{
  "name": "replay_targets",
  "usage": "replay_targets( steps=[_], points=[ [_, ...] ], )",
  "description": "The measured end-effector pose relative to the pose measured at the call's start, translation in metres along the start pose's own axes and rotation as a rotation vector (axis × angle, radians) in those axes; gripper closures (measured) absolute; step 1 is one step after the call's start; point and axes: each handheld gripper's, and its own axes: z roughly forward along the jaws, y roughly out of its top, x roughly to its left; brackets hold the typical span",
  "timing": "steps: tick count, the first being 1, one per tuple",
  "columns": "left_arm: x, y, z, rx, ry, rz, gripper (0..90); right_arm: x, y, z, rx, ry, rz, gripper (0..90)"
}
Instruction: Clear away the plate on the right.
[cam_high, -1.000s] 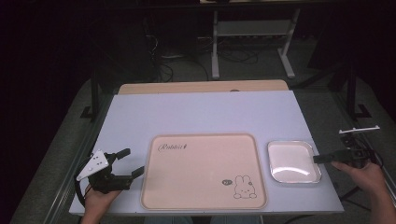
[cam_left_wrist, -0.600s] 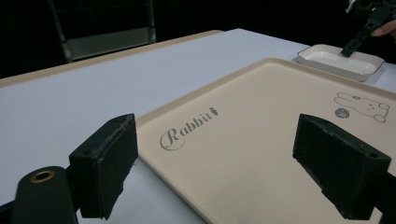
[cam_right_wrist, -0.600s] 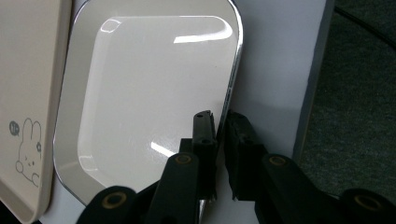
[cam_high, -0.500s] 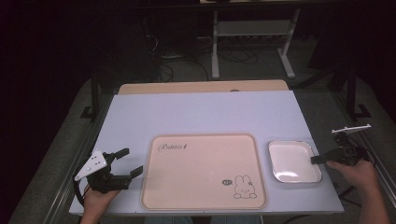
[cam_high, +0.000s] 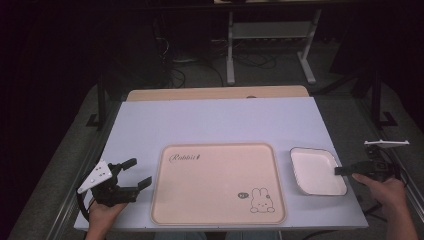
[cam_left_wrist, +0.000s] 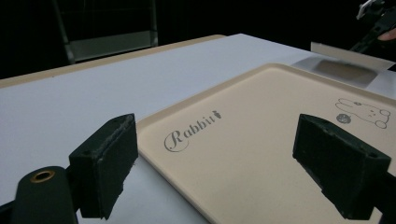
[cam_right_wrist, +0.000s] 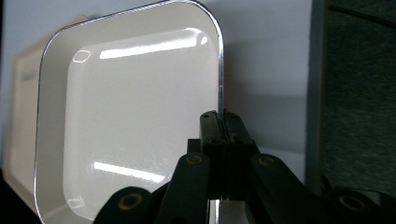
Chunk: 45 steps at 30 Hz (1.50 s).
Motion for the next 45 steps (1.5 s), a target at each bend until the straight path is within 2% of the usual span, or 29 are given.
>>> replay_targets(
  steps=[1,5,8,19,25,34,45],
  points=[
    [0.000,0.000,0.000,-0.001,-0.001,0.000,13.8,0.003,-0.003,-0.003,-0.022,0.027,-0.009,88.6],
    [0.000,0.000,0.000,-0.003,-0.001,0.003,13.8,0.016,-0.012,-0.009,-0.079,0.062,-0.051,88.6],
    [-0.001,0.000,0.000,0.000,0.000,0.006,13.8,0.021,-0.020,-0.011,-0.117,0.128,-0.032,88.6],
    [0.002,-0.001,-0.003,-0.007,0.010,-0.003,13.8,0.052,-0.033,-0.023,-0.208,0.162,0.000,88.6],
    [0.001,0.000,-0.004,-0.015,0.010,-0.004,13.8,0.068,-0.034,-0.034,-0.224,0.155,0.004,88.6],
    [0.000,0.000,-0.003,-0.009,0.010,0.006,13.8,0.096,-0.033,-0.046,-0.244,0.186,-0.005,88.6],
    [0.001,0.000,-0.003,-0.010,0.012,0.003,13.8,0.154,-0.025,-0.047,-0.249,0.217,-0.085,88.6]
  ],
)
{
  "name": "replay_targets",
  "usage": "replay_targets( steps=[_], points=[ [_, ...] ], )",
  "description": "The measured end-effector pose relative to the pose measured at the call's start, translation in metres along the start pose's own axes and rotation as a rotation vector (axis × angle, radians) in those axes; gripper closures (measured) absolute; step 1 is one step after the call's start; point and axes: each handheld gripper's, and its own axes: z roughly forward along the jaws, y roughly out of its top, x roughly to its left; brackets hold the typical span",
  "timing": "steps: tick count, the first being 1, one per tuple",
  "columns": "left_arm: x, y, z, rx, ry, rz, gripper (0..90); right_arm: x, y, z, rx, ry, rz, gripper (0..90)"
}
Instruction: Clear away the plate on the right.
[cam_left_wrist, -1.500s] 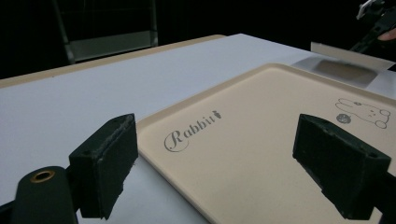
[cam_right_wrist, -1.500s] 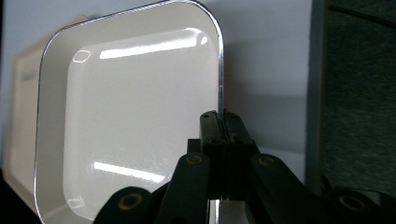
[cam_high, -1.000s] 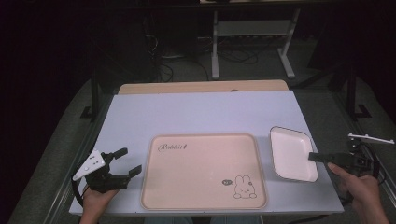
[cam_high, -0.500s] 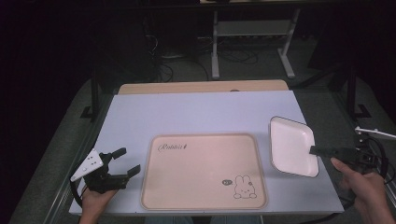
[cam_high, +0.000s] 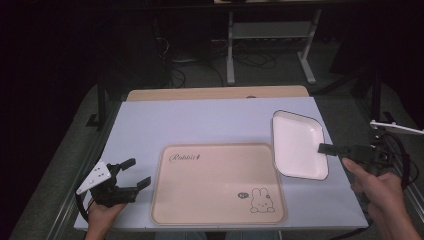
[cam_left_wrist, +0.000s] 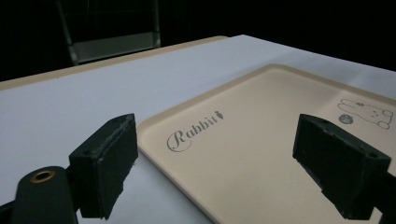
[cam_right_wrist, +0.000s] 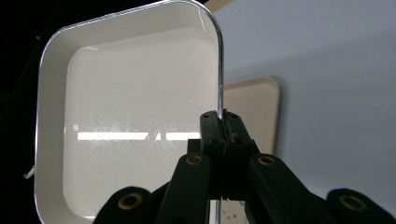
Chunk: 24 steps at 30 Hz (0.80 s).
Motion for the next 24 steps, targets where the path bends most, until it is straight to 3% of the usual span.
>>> replay_targets(
  steps=[8,24],
  points=[
    [0.001,0.000,0.000,-0.003,0.001,-0.002,13.8,0.034,-0.001,0.020,0.025,0.022,-0.033,88.6],
    [0.001,0.000,-0.001,-0.002,0.005,0.002,13.8,0.056,-0.011,0.073,0.063,0.099,-0.026,88.5]
  ],
)
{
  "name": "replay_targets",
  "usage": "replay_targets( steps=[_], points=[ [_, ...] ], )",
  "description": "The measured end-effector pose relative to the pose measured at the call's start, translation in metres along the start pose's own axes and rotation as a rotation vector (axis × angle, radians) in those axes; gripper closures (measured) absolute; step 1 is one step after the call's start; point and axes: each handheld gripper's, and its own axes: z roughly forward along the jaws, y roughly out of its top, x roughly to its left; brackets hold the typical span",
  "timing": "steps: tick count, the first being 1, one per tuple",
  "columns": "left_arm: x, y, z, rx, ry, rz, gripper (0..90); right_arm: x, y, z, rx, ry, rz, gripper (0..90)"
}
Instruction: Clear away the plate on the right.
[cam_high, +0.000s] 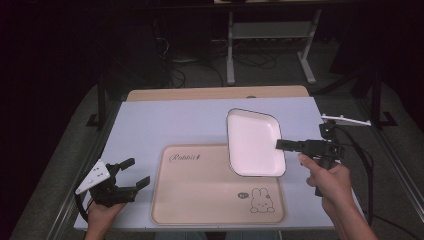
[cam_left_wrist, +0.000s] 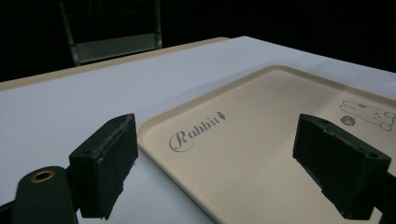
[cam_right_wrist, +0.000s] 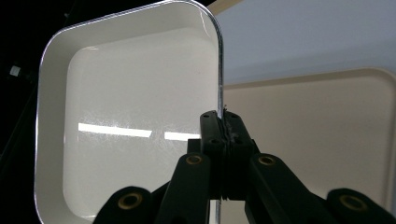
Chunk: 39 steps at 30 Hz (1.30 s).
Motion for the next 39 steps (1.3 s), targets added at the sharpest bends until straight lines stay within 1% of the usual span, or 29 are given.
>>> replay_targets(
  steps=[2,5,12,16,26,35,39],
  points=[
    [0.000,0.000,0.000,0.000,0.001,0.000,13.8,0.002,0.000,0.006,0.003,0.006,0.001,88.5],
    [0.000,0.000,0.000,-0.002,0.002,0.000,13.8,0.005,-0.001,0.014,0.008,0.004,-0.010,88.5],
    [0.000,0.000,-0.001,-0.004,0.003,-0.004,13.8,0.006,-0.003,0.030,0.014,0.012,-0.002,88.5],
    [0.000,0.000,-0.001,-0.005,0.004,-0.001,13.8,0.003,-0.004,0.038,0.021,0.002,-0.003,88.5],
    [0.000,0.000,-0.001,-0.006,0.005,-0.003,13.8,-0.001,-0.007,0.054,0.021,-0.026,0.000,88.5],
    [0.001,0.000,-0.001,-0.008,0.005,-0.005,13.8,-0.009,-0.012,0.068,0.024,-0.040,0.019,88.5],
    [0.001,0.000,-0.001,-0.006,0.005,-0.004,13.8,-0.011,-0.014,0.072,0.025,-0.046,0.019,88.5]
  ],
)
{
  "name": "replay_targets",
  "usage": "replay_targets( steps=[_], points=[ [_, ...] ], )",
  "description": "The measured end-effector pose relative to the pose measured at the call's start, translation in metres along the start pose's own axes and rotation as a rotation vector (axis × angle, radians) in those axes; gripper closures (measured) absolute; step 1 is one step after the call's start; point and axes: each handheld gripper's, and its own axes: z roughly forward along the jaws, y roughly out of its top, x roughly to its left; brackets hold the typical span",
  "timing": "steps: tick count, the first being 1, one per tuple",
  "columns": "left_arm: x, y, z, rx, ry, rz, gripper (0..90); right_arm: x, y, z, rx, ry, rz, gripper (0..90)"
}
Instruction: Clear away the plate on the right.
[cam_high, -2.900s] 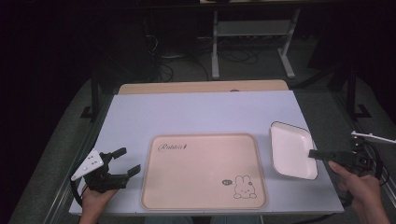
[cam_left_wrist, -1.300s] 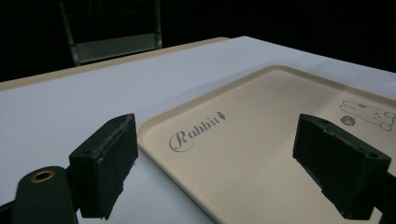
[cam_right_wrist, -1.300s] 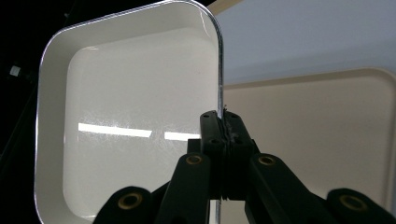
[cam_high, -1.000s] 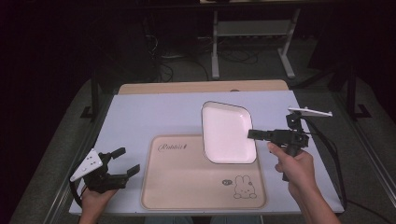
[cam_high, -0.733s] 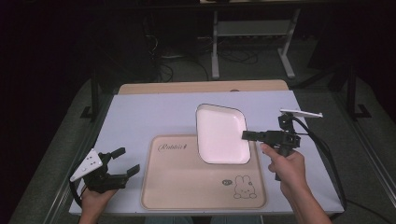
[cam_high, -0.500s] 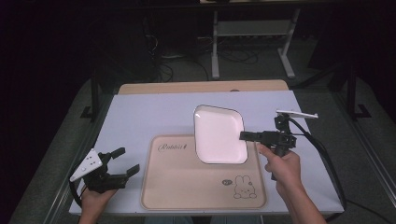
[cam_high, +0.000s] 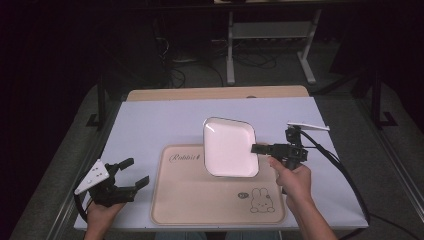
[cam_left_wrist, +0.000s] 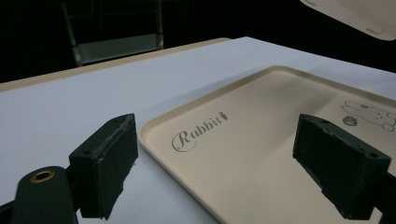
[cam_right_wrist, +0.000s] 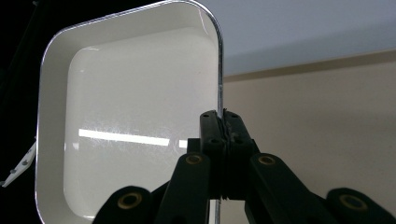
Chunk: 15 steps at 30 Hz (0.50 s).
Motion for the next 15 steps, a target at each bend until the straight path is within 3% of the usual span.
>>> replay_targets(
  steps=[15],
  points=[
    [0.000,0.000,0.000,0.003,0.000,0.002,13.8,-0.015,-0.010,0.014,0.001,-0.031,0.033,88.4]
  ],
)
